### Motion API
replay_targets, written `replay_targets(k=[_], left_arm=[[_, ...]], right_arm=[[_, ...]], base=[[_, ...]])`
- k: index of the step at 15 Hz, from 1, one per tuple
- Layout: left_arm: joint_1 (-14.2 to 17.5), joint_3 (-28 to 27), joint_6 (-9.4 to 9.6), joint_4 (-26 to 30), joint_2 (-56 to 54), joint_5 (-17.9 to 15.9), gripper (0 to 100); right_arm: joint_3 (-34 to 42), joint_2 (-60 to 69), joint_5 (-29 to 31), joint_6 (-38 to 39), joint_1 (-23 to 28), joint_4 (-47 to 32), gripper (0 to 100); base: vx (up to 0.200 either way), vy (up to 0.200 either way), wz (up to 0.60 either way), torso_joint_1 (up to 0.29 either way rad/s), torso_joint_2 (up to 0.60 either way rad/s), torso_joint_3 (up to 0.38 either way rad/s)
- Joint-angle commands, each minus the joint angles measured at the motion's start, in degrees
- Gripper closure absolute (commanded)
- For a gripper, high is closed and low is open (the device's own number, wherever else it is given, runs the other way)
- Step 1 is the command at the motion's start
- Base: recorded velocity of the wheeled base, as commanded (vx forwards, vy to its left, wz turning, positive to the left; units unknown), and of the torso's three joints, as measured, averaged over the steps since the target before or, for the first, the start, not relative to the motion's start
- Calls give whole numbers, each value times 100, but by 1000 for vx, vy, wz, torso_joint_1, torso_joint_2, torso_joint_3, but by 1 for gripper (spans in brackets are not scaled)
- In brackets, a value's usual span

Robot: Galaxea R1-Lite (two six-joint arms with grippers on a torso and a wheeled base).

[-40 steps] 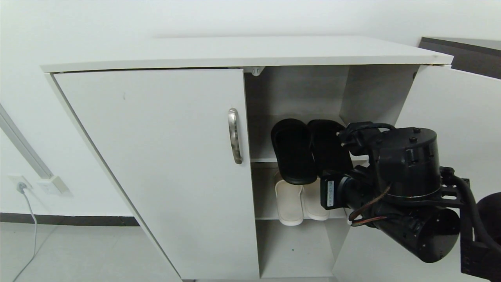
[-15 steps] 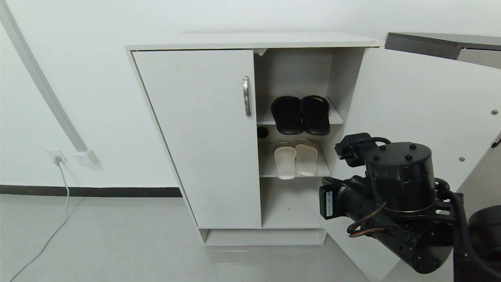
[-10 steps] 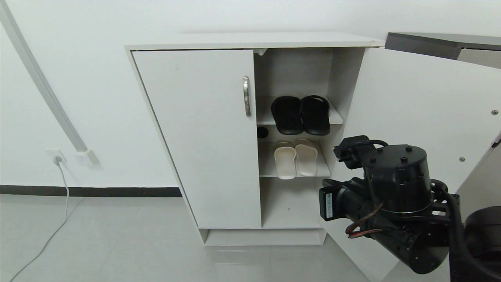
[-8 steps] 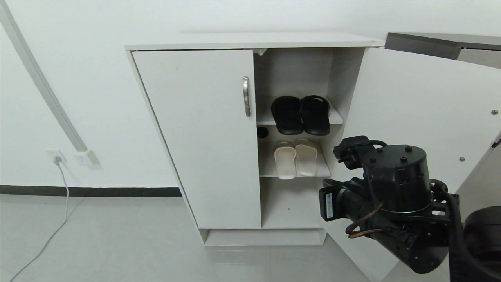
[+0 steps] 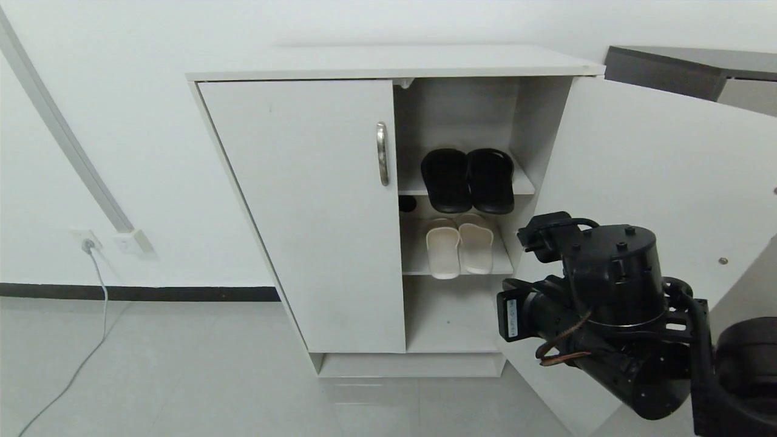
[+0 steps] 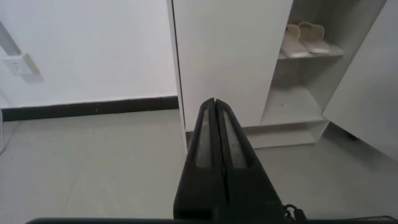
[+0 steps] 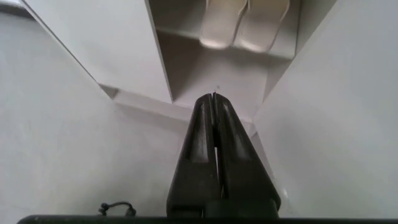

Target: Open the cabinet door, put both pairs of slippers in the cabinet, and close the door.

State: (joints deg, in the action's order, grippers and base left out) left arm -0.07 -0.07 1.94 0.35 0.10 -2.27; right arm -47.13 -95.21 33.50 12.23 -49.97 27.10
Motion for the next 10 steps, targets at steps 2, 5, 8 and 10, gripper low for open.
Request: replay_targets(k=[2,5,8,10], left_arm=[[-1,-1,0,-9,-1,-2,100],[-1,-1,0,-9,-1,-2,100],[-1,-1,0,-9,-1,-2,100],[-1,-1,0,-9,-1,-2,100]], right_arm=[[11,-15,-1,-1,-22,15,100],[11,-15,-1,-1,-22,15,100],[11,2,-1,-10,5,15,100],[2,-15,-1,-10,31,15,100]], base=[[0,0,0,54,-581,-364],[0,0,0,80,-479,-354],[0,0,0,126,-463,-341],[0,0,0,144,-469,-322]])
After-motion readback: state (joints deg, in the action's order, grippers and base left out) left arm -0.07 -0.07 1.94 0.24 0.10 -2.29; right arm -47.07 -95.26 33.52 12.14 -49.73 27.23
